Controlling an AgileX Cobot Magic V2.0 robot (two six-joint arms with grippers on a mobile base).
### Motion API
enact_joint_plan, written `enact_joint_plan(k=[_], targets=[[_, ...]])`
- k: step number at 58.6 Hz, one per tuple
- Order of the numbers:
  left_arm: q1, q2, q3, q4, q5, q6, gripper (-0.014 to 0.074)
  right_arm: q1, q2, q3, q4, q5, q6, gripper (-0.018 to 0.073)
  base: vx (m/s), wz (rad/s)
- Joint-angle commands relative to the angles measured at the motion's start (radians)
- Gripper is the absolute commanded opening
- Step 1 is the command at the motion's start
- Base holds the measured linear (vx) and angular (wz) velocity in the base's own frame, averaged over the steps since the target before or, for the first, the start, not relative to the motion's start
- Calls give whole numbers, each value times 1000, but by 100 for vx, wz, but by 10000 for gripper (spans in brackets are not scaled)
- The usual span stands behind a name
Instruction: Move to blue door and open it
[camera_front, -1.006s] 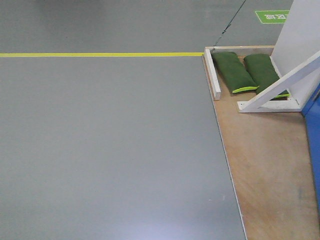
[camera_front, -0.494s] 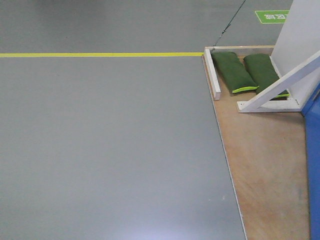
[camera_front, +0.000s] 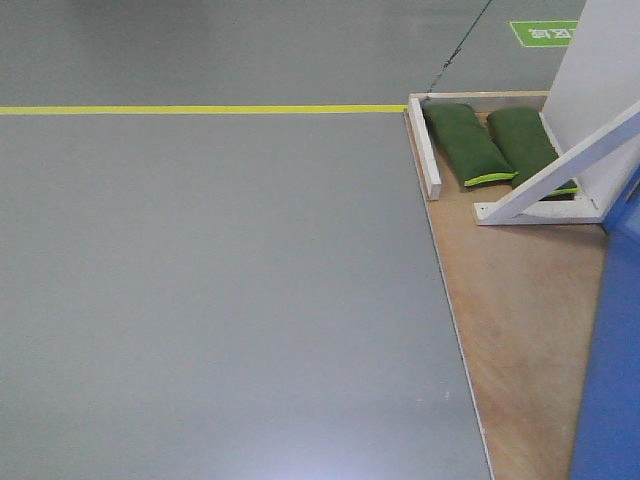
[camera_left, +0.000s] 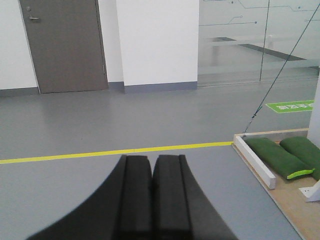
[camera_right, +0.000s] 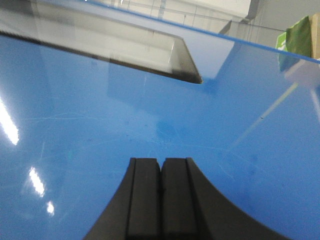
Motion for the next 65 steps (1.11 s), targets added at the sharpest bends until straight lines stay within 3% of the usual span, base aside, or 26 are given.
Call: enact_joint_plan(k=[1,23,31,42,54,65], targets=[[1,-14,-27,-2,-83,-7,73,112,-92,-33,166,217,-18,-1,0,0],[1,-14,-27,-2,-83,-7,73,375,-129,-33,165,166,-18,-1,0,-1],[1,-14,-27,-2,-83,-7,73,490,-129,-33,144,53,-18,-1,0,0],[1,-14,-27,-2,-83,-7,73,625,-125,-33,37,-148,-18,-1,0,0],[1,-14,-27,-2,-83,-7,73,735,-86,-33,-170,-308,-18,-1,0,0],[1,-14,-27,-2,-83,-7,73,855,-8,-33,-204,-488,-18,-1,0,0]])
